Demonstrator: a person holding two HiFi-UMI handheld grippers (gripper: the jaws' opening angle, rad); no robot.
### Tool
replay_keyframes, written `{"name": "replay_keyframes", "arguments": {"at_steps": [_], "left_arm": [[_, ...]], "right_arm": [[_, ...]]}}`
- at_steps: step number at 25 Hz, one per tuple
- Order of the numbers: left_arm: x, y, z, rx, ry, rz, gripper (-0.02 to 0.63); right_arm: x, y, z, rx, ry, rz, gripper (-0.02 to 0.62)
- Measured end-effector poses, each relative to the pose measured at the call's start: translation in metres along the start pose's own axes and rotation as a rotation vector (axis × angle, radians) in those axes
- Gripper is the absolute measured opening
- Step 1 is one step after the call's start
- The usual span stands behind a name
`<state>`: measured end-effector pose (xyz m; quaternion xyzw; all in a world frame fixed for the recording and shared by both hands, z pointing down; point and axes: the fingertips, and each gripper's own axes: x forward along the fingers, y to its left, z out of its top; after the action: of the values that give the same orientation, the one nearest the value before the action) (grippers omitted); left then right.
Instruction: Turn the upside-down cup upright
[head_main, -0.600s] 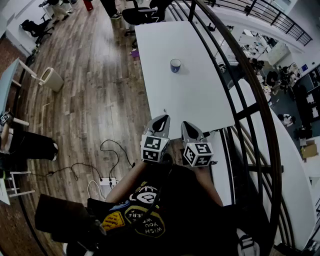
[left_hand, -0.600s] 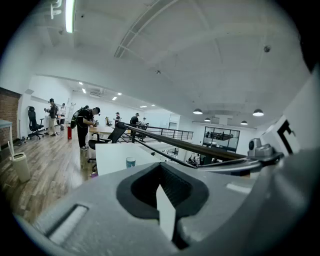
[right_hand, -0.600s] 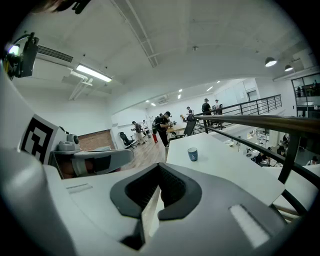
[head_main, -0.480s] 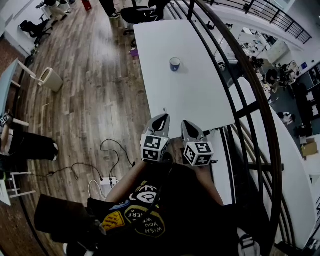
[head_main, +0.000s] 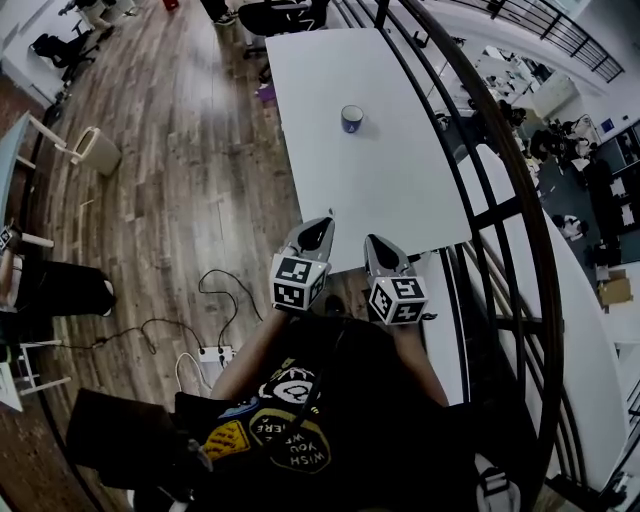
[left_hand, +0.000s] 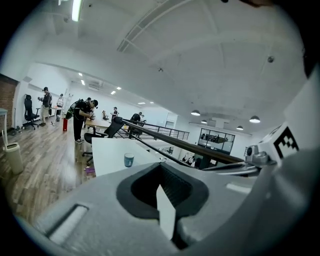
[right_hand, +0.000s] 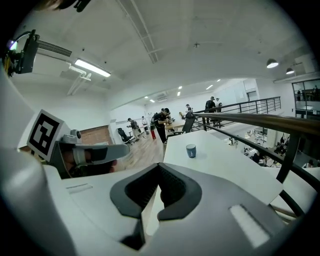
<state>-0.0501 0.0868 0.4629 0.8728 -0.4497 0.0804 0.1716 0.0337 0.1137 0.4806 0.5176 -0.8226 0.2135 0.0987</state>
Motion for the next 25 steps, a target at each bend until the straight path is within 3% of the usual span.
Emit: {"name": "replay_keyframes", "arguments": {"at_steps": [10, 22, 25], "left_arm": [[0.016, 0.025, -0.015, 0.039, 0.046, -0.014, 0.005], [0.114, 0.06, -0.023, 0.034, 0.133, 0.033, 0.005], [0.139, 0.066, -0.026, -0.006, 0.141, 0.065, 0.005]], "right_arm": [[0.03, -0.012, -0.012, 0.022, 0.045, -0.06, -0.002], [0.097, -0.078, -0.024, 0.073, 0.117, -0.024, -0.002], [0.114, -0.092, -0.029, 0.07, 0.153, 0.016, -0.002]]}}
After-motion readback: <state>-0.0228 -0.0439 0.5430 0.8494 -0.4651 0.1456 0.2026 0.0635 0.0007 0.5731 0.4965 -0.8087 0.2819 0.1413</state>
